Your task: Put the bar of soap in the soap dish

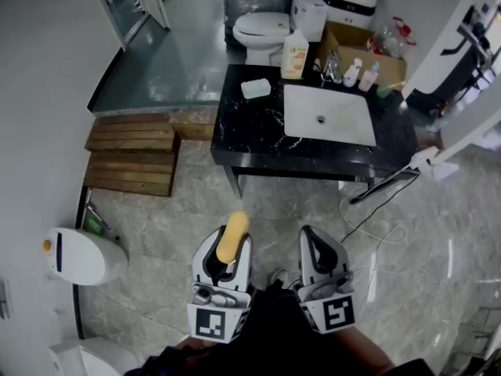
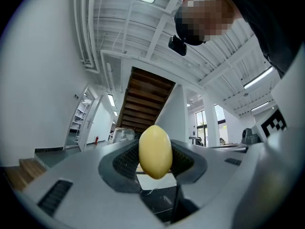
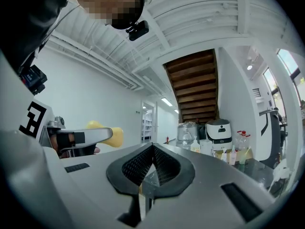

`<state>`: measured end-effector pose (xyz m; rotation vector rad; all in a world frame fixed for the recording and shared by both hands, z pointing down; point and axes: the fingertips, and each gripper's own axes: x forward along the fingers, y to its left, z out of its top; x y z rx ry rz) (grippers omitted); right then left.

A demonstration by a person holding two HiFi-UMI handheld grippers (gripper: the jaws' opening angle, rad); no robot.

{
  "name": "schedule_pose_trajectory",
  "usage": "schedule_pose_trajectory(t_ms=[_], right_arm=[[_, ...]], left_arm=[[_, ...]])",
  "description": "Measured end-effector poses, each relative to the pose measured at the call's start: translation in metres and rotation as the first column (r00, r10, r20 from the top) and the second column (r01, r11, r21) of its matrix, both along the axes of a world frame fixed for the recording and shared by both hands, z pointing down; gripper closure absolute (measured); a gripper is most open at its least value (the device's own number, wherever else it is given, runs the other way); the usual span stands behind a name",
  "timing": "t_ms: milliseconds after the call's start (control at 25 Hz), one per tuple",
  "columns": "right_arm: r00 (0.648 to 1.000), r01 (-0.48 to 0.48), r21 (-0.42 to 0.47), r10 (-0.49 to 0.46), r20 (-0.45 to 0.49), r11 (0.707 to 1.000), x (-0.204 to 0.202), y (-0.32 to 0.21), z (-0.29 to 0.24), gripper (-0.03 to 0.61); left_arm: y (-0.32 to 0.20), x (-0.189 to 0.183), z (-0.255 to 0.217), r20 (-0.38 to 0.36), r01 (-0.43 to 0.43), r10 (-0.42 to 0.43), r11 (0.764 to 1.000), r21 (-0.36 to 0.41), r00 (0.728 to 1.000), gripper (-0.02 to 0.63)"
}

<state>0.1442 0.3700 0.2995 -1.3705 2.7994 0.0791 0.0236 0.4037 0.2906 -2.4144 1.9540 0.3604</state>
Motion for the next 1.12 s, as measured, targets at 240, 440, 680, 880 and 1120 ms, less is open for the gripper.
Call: schedule_pose_trajectory(t_ms=[240, 440, 680, 880, 1120], right_arm=[[1.0, 0.016, 0.025, -0.016, 0.002, 1.0, 0.009, -0.004, -0.007, 0.572], [1.0, 0.003, -0.001, -0.003, 0.012, 1.0, 0.021, -0.012, -0.005, 0.572], [0.999, 0.026, 0.007, -0.026, 0.02, 1.0, 0.031, -0.013, -0.005, 0.572], [0.999, 0.003, -0.023, -0.003, 0.032, 1.0, 0.056, -0.019, 0.002, 0.572], [1.0, 0.005, -0.026, -0.005, 0.019, 1.0, 0.076, -0.023, 0.01, 0.572]], left_arm=[[0.0, 0.01, 0.0, 0.003, 0.02, -0.02, 1.0, 0.002, 1.0, 0.459], [-0.002, 0.018, 0.001, -0.006, 0.037, -0.037, 0.999, -0.004, 0.999, 0.459], [-0.005, 0.031, 0.002, 0.001, 0.057, -0.057, 0.998, -0.001, 0.998, 0.459], [-0.01, 0.036, -0.007, -0.012, 0.098, -0.098, 0.995, 0.019, 0.995, 0.459], [-0.012, 0.043, -0.004, -0.003, 0.124, -0.124, 0.992, 0.016, 0.992, 0.459]])
